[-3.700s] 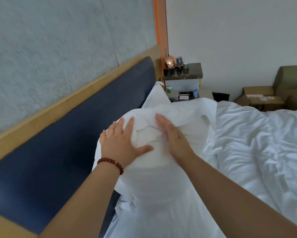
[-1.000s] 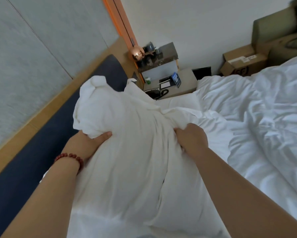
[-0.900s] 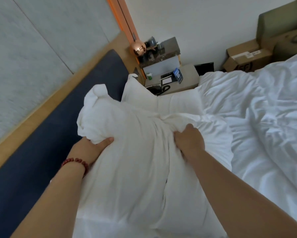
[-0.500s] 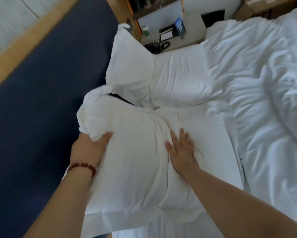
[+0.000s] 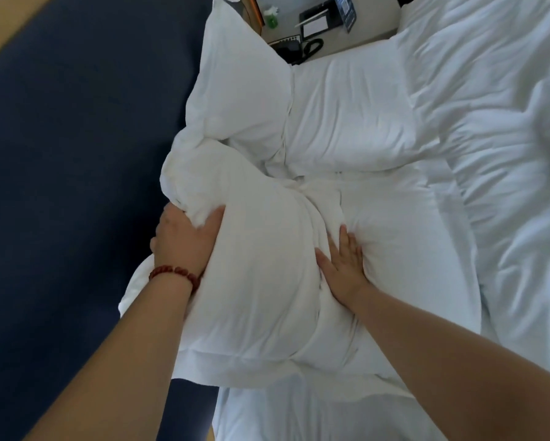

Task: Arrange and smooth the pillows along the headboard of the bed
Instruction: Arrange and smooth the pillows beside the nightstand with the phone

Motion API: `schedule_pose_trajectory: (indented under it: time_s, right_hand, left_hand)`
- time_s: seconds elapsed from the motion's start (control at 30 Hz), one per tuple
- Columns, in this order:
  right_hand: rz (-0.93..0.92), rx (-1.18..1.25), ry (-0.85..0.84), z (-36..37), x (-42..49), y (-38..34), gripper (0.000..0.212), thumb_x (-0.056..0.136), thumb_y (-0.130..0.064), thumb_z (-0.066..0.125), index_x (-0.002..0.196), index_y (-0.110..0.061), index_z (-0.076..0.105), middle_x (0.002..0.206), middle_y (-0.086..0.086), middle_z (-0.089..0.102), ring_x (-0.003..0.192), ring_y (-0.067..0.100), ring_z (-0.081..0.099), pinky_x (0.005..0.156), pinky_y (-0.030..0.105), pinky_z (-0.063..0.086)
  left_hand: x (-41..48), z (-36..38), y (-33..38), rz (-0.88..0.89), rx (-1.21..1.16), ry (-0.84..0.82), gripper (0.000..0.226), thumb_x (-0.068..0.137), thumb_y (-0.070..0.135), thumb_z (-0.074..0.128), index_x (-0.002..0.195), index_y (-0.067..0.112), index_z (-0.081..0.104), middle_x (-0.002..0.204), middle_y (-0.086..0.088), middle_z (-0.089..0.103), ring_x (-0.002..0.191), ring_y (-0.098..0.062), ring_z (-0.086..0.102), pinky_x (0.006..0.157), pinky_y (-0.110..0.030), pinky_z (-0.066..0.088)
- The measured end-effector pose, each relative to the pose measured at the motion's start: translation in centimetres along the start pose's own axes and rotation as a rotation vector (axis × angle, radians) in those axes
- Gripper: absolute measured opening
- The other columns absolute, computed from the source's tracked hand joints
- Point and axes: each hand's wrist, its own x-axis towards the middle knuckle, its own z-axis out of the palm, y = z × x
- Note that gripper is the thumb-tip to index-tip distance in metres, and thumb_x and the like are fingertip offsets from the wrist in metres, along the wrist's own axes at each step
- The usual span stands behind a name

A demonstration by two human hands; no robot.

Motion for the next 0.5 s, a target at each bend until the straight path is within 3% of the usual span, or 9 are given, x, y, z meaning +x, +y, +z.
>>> schedule_pose_trajectory:
  time_s: [0.1, 0.2, 0.3, 0.4, 0.43, 0.5]
  right_hand:
    - [-0.013, -0.018, 0.016, -0.5, -0.9, -0.3, 0.066, 0.101, -0.054, 0.028, 0.155, -0.031, -0.002, 0.162, 0.0, -0.022, 0.149, 0.018, -0.02, 0.119, 0.033, -0.015]
    - [-0.006, -0.044, 0.075, -0.1, -3.0, -1.1, 0.064, 0.102, -0.051, 0.028, 0.157, -0.027, 0.006, 0.164, 0.005, -0.013, 0.151, 0.022, -0.011, 0.121, 0.034, -0.008]
    - [-0.026, -0.129, 0.097, -0.1, -6.2, -0.9, 0.07, 0.096, -0.056, 0.016, 0.156, -0.02, 0.02, 0.165, 0.011, 0.008, 0.152, 0.026, 0.005, 0.123, 0.036, 0.003]
    - [-0.196, -0.387, 0.242, -0.9, -9.6, 1.0, 0.064, 0.095, -0.047, 0.024, 0.143, -0.013, 0.048, 0.152, 0.017, 0.04, 0.143, 0.035, 0.034, 0.117, 0.044, 0.026]
    - [-0.221, -0.444, 0.297, -1.4, -10.4, 2.1, 0.059, 0.095, -0.044, 0.03, 0.139, -0.012, 0.054, 0.148, 0.018, 0.046, 0.139, 0.036, 0.04, 0.116, 0.047, 0.028]
    - [-0.204, -0.497, 0.328, -2.6, -11.9, 4.6, 0.057, 0.093, -0.044, 0.037, 0.142, -0.017, 0.05, 0.153, 0.016, 0.04, 0.143, 0.032, 0.035, 0.118, 0.05, 0.018]
  left_hand:
    - [-2.5, -0.3, 0.6, 0.031, 0.053, 0.033, 0.095, 0.079, 0.069, 0.06, 0.151, 0.017, 0.026, 0.152, -0.008, 0.034, 0.14, -0.031, 0.032, 0.117, -0.051, 0.023]
    - [-6.2, 1.2, 2.5, 0.332, 0.304, -0.005, 0.092, 0.088, 0.071, 0.043, 0.157, 0.03, 0.0, 0.166, -0.003, -0.004, 0.151, -0.025, -0.002, 0.12, -0.045, -0.001]
    - [-8.6, 5.5, 3.1, 0.649, 0.677, -0.132, 0.072, 0.093, 0.068, 0.026, 0.156, 0.036, 0.012, 0.166, -0.001, -0.001, 0.151, -0.03, -0.009, 0.116, -0.057, -0.012]
    - [-8.7, 8.3, 0.8, 0.738, 0.879, -0.186, 0.074, 0.092, 0.067, 0.028, 0.156, 0.031, 0.021, 0.166, -0.005, 0.001, 0.15, -0.037, -0.013, 0.11, -0.06, -0.024]
    - [-8.4, 8.8, -0.3, 0.741, 0.908, -0.197, 0.074, 0.092, 0.068, 0.029, 0.156, 0.031, 0.02, 0.166, -0.005, 0.0, 0.15, -0.037, -0.013, 0.108, -0.058, -0.029]
    - [-7.3, 9.3, -2.5, 0.714, 0.96, -0.214, 0.072, 0.094, 0.067, 0.028, 0.157, 0.034, 0.018, 0.166, -0.002, -0.002, 0.15, -0.035, -0.013, 0.104, -0.053, -0.036]
